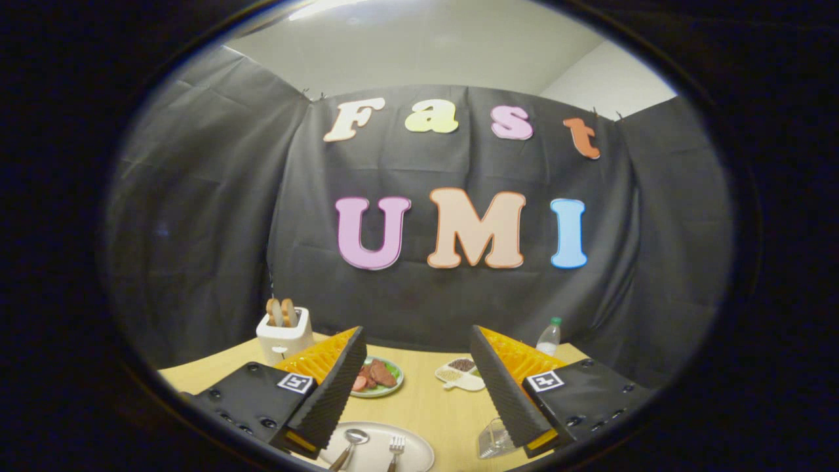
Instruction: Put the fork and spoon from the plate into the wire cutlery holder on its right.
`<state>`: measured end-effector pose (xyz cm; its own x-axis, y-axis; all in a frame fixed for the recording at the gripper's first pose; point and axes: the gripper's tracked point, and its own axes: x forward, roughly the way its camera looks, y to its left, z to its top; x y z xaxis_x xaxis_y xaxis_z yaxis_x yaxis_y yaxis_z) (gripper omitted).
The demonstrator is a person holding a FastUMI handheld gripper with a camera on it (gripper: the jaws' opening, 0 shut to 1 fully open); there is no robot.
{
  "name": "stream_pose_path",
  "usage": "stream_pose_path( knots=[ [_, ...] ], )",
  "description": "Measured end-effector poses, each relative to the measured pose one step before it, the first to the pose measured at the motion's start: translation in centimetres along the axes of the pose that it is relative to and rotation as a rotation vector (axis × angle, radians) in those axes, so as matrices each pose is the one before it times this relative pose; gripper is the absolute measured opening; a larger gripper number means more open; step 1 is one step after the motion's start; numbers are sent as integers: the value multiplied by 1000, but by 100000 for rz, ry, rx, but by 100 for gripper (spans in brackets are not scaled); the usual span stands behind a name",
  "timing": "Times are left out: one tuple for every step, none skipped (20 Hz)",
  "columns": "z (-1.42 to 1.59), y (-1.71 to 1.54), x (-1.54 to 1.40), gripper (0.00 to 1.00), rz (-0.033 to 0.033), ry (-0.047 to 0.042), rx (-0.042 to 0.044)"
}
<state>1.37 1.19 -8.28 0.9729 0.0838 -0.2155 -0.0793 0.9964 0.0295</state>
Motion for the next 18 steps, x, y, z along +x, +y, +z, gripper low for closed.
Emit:
stream_pose_path(
  knots=[
    [-913, 111, 177, 100, 486, 2528, 209],
    [-1150, 117, 219, 100, 500, 2580, -26],
    [-1017, 117, 213, 100, 391, 2834, -326],
    [-1330, 90, 283, 100, 425, 2942, -421],
    [-1207, 97, 288, 100, 532, 3361, -284],
    [-1560, 172, 329, 100, 651, 3770, -30],
    [-1421, 71, 309, 100, 521, 3839, 230],
    [-1624, 64, 488, 100, 459, 4023, 296],
    [-1351, 32, 438, 100, 37, 4151, -39],
    [-1556, -103, 428, 100, 86, 4095, -87],
    [-1262, -61, 401, 100, 219, 4133, -167],
    [-1647, 67, 488, 100, 166, 3918, -464],
    [-1114, 123, 260, 100, -23, 3297, -869],
    [-1362, 175, 435, 100, 168, 3436, -1164],
    [-1150, -13, 410, 100, -8, 3323, -1173],
    [-1311, -10, 388, 100, 35, 3436, -1007],
    [-1074, 97, 402, 100, 292, 2915, -626],
    [-1166, 181, 400, 100, 104, 3145, -592]
  ],
)
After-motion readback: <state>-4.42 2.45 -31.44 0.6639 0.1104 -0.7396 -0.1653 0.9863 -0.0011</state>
